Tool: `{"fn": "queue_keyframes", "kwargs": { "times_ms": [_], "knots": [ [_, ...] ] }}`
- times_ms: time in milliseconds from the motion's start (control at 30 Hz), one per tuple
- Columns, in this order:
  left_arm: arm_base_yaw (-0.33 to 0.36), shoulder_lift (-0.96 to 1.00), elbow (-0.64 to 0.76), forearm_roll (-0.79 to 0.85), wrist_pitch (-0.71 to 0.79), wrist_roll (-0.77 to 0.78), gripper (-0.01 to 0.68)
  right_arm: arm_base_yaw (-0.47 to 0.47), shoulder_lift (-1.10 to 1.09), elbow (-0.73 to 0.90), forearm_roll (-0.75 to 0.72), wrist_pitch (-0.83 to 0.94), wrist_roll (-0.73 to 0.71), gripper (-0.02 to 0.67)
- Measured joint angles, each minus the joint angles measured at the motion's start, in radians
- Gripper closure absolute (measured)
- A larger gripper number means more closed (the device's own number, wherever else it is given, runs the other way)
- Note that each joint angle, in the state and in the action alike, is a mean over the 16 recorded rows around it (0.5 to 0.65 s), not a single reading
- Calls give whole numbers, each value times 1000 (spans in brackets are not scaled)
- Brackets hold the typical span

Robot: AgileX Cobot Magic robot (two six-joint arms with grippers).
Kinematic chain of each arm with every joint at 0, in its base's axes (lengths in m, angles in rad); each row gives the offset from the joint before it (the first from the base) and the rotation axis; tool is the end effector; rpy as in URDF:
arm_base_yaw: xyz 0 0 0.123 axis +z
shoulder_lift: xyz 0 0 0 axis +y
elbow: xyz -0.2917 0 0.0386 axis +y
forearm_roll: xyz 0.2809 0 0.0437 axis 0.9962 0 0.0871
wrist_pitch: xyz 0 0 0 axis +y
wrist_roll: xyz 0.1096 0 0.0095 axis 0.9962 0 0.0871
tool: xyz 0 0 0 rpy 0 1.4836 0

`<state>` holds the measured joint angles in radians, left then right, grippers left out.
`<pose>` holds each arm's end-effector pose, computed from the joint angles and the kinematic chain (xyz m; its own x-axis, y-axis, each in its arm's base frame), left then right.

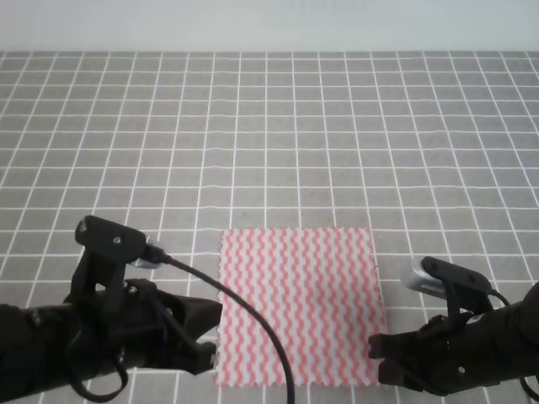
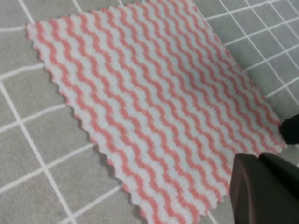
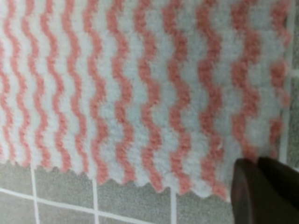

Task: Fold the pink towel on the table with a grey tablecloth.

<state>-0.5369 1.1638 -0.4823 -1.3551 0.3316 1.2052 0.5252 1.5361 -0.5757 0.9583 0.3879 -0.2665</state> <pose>0.1948 -0.1567 0.1985 -0.6233 0.2193 -0.7506 0.6197 0.7240 -0.3030 0.2185 0.1660 0.1173 -0.9766 0.1036 -0.1886 -0.0030 0.8698 0.4934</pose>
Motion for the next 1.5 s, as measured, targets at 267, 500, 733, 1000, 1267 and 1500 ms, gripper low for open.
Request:
{"fn": "queue_keyframes", "kwargs": {
  "times_ms": [267,500,733,1000,1267,1500],
  "knots": [
    [0,-2,0,1,10,118,676,1,-1,-37,4,1,-8,664],
    [-1,7,0,0,49,288,667,1,-1,-96,1,-14,-19,664],
    [-1,41,-1,-9,104,468,558,1,4,-152,-3,-39,-25,664],
    [-1,112,-2,-51,154,669,367,0,32,-199,-7,-63,-29,664],
    [-1,201,-3,-92,165,871,276,-5,60,-227,1,-83,-40,664],
    [-1,271,-12,-116,154,980,266,-13,68,-233,10,-94,-49,664]
  ]
}}
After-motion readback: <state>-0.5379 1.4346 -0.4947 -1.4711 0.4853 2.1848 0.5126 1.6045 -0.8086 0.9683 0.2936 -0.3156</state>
